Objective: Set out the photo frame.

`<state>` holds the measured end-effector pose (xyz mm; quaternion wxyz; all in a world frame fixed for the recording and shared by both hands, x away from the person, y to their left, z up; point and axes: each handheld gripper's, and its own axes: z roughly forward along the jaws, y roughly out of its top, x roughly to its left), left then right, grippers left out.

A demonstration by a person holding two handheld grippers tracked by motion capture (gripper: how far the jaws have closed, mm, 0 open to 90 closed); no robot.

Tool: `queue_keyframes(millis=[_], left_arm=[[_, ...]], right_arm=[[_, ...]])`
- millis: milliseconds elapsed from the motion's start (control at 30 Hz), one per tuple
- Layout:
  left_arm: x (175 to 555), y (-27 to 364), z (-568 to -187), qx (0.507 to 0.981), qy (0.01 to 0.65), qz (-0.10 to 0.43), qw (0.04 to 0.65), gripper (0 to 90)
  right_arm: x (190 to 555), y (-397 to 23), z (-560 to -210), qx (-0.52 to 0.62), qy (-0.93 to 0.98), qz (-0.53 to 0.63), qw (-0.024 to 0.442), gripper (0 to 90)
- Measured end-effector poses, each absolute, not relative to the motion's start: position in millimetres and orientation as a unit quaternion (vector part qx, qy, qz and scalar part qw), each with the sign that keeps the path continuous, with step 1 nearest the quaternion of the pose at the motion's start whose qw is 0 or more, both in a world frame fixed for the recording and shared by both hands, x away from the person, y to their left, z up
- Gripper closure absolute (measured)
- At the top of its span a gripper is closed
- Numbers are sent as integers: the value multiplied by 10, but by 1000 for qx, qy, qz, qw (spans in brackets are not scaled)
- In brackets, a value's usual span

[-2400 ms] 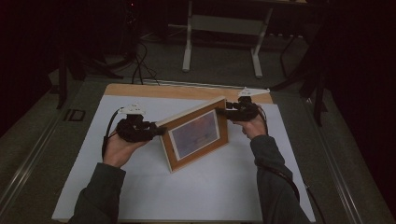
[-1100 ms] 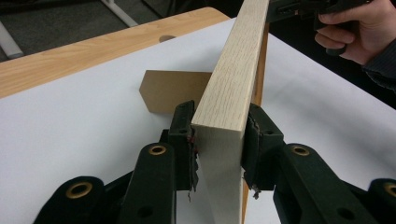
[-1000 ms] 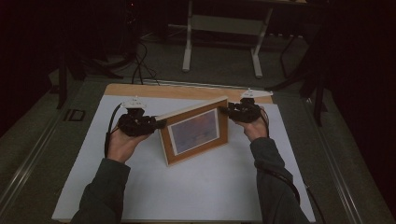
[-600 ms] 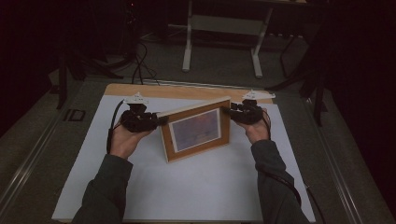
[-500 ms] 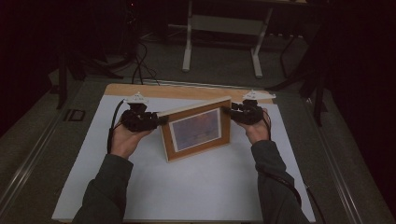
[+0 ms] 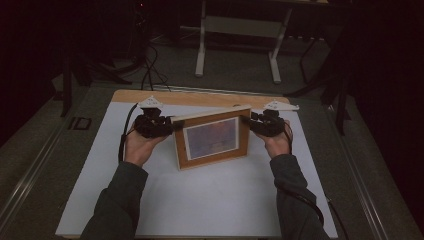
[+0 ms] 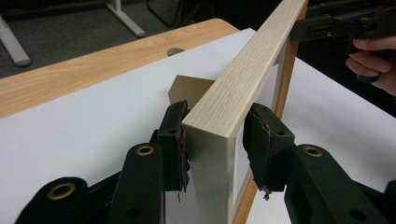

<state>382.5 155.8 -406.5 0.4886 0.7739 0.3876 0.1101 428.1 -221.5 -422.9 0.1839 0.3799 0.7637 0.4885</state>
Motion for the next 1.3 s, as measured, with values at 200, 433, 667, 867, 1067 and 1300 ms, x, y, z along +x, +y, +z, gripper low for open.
queue_keyframes(millis=[200,433,667,867,1067,1300], left_arm=[[3877,1548,-4062,772,385,117,491,604],[3933,1559,-4076,771,380,116,497,590],[3989,1566,-4076,774,375,109,499,583],[4034,1553,-4074,775,377,111,496,559],[4071,1536,-4083,773,379,105,498,542],[4129,1523,-4093,772,382,100,497,515]], right_arm=[[4236,-2224,-4231,386,758,489,191,613],[4188,-2215,-4229,392,756,485,198,611],[4142,-2221,-4223,399,755,482,199,611],[4109,-2250,-4229,400,753,487,189,614],[4078,-2287,-4224,398,756,486,185,616],[4023,-2322,-4233,396,757,488,180,625]])
